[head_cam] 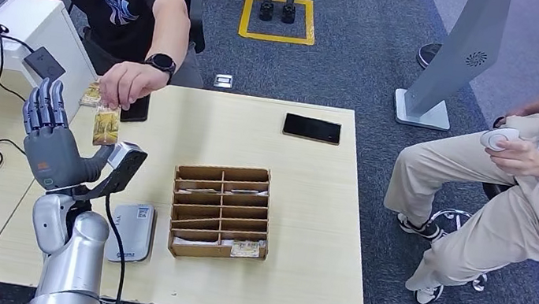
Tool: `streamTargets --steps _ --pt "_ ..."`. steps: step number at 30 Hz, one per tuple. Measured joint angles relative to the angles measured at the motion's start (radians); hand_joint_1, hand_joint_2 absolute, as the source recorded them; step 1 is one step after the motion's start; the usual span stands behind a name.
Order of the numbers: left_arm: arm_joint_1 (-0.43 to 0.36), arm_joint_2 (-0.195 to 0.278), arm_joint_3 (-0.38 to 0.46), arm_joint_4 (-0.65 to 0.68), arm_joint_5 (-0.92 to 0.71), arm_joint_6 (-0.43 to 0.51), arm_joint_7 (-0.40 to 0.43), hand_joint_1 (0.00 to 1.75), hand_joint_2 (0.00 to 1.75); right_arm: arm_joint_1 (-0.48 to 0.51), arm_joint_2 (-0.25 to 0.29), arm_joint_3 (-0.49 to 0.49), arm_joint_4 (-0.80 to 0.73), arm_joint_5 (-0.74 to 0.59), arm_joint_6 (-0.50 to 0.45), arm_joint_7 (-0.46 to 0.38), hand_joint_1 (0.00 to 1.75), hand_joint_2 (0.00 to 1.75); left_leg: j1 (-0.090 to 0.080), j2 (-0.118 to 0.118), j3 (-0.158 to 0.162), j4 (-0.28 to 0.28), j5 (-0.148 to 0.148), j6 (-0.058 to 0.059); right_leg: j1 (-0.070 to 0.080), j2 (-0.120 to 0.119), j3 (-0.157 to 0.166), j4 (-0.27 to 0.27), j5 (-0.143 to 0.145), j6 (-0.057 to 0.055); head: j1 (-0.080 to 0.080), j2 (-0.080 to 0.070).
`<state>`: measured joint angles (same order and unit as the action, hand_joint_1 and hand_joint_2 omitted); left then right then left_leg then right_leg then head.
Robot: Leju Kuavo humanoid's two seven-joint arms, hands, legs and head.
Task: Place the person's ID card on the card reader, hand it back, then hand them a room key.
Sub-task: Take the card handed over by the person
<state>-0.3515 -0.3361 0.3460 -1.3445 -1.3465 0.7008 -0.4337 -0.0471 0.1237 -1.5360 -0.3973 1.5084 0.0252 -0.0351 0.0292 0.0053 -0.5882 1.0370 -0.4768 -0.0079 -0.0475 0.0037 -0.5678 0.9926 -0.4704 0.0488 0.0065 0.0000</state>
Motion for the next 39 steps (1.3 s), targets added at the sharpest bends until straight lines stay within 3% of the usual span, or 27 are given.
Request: streamTargets --steps 6,13,17,29,39 --pt "0.000 0.004 0.000 0.006 -0.010 0.000 0.019 0.00 1.75 0.000 0.000 0.000 0.001 0.000 -0.001 0.000 0.00 1.75 0.000 0.000 0.000 0.000 0.000 0.000 0.000 0.000 0.000 0.000 0.000 0.000 0.000 0.000" --pt "0.000 0.054 -0.051 0.023 -0.095 0.000 0.223 0.00 1.75 0.000 -0.009 0.000 0.013 0.000 -0.011 0.000 0.00 1.75 0.000 0.000 0.000 0.000 0.000 0.000 0.000 0.000 0.000 0.000 0.000 0.000 0.000 0.000" --pt "0.000 0.082 -0.087 0.032 -0.098 0.000 0.260 1.75 1.75 -0.002 -0.015 0.000 0.022 0.000 -0.017 0.000 0.00 1.75 0.000 0.000 0.000 0.000 0.000 0.000 0.000 0.000 0.000 0.000 0.000 0.000 0.000 0.000" --pt "0.000 0.069 -0.083 0.047 -0.002 0.000 0.075 1.75 1.75 -0.004 -0.022 0.000 0.037 0.000 -0.022 0.001 0.00 1.75 0.000 0.000 0.000 0.000 0.000 0.000 0.000 0.000 0.000 0.000 0.000 0.000 0.000 0.000" --pt "-0.003 0.030 -0.017 0.047 0.049 0.000 -0.077 1.75 1.75 -0.004 -0.024 0.002 0.041 0.001 -0.026 0.001 0.00 1.75 0.000 0.000 0.000 0.000 0.000 0.000 0.000 0.000 0.000 0.000 0.000 0.000 0.000 0.000"
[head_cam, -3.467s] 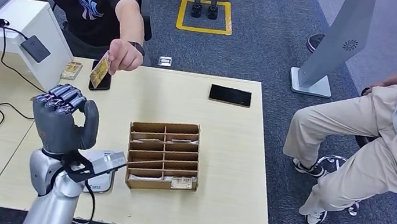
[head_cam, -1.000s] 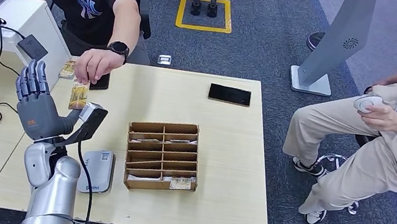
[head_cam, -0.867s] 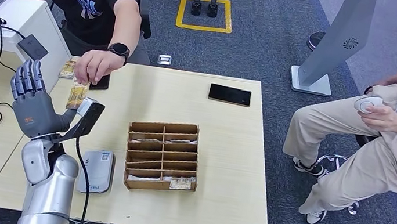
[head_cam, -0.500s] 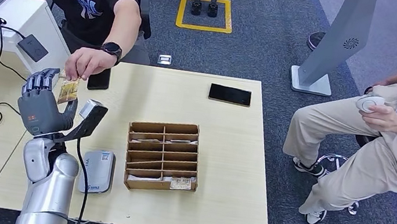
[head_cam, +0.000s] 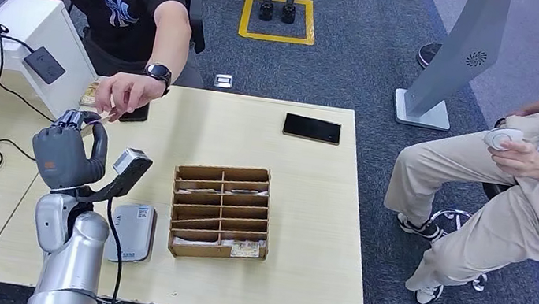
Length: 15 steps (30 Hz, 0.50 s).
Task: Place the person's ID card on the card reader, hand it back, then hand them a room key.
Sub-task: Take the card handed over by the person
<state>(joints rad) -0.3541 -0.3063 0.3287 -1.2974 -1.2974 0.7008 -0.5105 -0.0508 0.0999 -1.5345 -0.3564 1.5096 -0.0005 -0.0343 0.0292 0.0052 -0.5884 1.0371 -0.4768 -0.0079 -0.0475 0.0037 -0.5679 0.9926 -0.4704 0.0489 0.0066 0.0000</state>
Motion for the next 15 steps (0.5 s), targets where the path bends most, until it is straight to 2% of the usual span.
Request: streamTargets --steps 15 --pt "-0.002 -0.037 0.058 0.000 0.041 0.000 -0.088 1.75 1.75 0.000 0.000 0.001 0.005 0.000 0.001 0.000 0.00 1.75 0.000 0.000 0.000 0.000 0.000 0.000 0.000 0.000 0.000 0.000 0.000 0.000 0.000 0.000"
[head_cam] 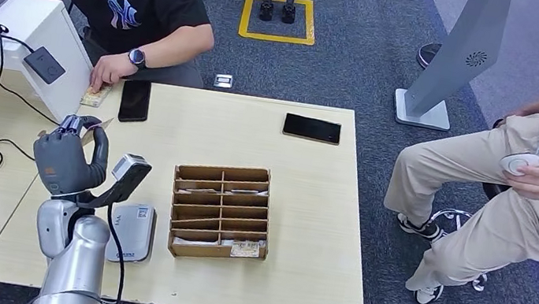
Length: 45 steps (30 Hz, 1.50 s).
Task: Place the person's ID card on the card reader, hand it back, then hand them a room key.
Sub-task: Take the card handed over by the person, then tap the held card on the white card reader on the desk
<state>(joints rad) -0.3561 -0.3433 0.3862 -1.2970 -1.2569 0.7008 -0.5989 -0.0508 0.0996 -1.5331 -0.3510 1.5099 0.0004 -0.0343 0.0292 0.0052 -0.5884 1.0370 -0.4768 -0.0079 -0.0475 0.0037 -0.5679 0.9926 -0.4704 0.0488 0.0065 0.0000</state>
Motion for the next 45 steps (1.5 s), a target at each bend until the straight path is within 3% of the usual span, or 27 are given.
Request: streamTargets --steps 11,26,36,42,45 --pt "0.011 -0.006 0.046 0.000 0.048 0.000 -0.062 1.75 1.75 0.001 0.000 0.000 0.006 0.000 0.007 0.001 0.00 1.75 0.000 0.000 0.000 0.000 0.000 0.000 0.000 0.000 0.000 0.000 0.000 0.000 0.000 0.000" --pt "0.067 -0.003 0.225 0.016 -0.046 0.000 -0.092 1.75 1.75 0.009 0.000 0.000 -0.005 -0.001 0.020 0.002 0.00 1.75 0.000 0.000 0.000 0.000 0.000 0.000 0.000 0.000 0.000 0.000 0.000 0.000 0.000 0.000" --pt "0.095 0.006 0.234 0.033 -0.194 0.000 0.128 1.75 1.75 0.010 0.000 0.000 -0.019 0.000 0.033 0.001 0.00 1.75 0.000 0.000 0.000 0.000 0.000 0.000 0.000 0.000 0.000 0.000 0.000 0.000 0.000 0.000" --pt "0.122 0.027 0.110 0.055 -0.229 0.000 0.291 1.75 1.75 0.009 0.000 0.000 -0.020 0.001 0.033 0.002 0.00 1.75 0.000 0.000 0.000 0.000 0.000 0.000 0.000 0.000 0.000 0.000 0.000 0.000 0.000 0.000" --pt "0.131 0.035 0.051 0.067 -0.232 0.000 0.325 1.75 1.75 0.009 0.000 0.000 -0.020 0.001 0.033 0.002 0.00 1.75 0.000 0.000 0.000 0.000 0.000 0.000 0.000 0.000 0.000 0.000 0.000 0.000 0.000 0.000"
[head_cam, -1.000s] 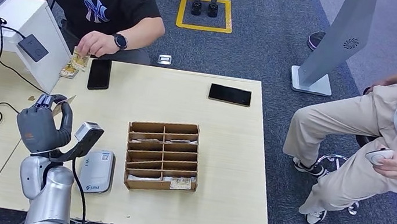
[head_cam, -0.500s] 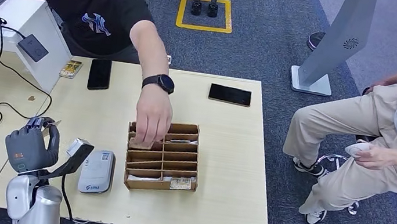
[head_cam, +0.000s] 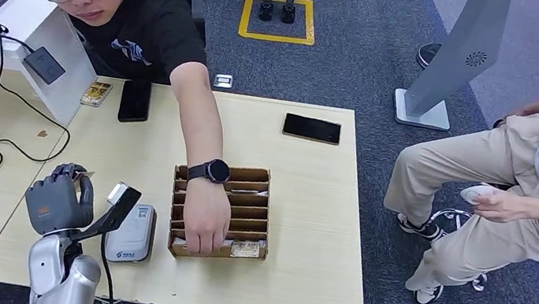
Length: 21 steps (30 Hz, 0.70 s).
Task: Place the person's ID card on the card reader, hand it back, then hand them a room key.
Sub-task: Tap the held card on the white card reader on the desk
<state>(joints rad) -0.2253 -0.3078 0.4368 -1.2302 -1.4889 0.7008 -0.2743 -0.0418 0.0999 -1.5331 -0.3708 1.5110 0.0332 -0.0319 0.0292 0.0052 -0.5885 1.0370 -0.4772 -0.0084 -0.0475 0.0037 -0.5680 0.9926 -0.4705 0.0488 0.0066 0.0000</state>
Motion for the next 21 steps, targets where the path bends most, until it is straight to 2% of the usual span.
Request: streamTargets --steps 8,12,21 --pt "0.018 0.038 -0.136 0.040 0.023 0.000 0.084 1.75 1.75 -0.001 0.000 -0.007 0.000 0.003 0.001 0.009 0.00 1.75 0.000 0.000 0.000 0.000 0.000 0.000 0.000 0.000 0.000 0.000 0.000 0.000 0.000 0.000" --pt "0.023 0.051 -0.180 0.067 0.034 0.000 0.083 1.75 1.75 0.000 0.000 -0.007 0.000 0.003 0.003 0.009 0.00 1.75 0.000 0.000 0.000 0.000 0.000 0.000 0.000 0.000 0.000 0.000 0.000 0.000 0.000 0.000" --pt "0.030 0.075 -0.224 0.111 0.060 0.000 0.059 1.75 1.75 0.000 0.000 -0.007 0.003 0.003 0.003 0.005 0.00 1.75 0.000 0.000 0.000 0.000 0.000 0.000 0.000 0.000 0.000 0.000 0.000 0.000 0.000 0.000"
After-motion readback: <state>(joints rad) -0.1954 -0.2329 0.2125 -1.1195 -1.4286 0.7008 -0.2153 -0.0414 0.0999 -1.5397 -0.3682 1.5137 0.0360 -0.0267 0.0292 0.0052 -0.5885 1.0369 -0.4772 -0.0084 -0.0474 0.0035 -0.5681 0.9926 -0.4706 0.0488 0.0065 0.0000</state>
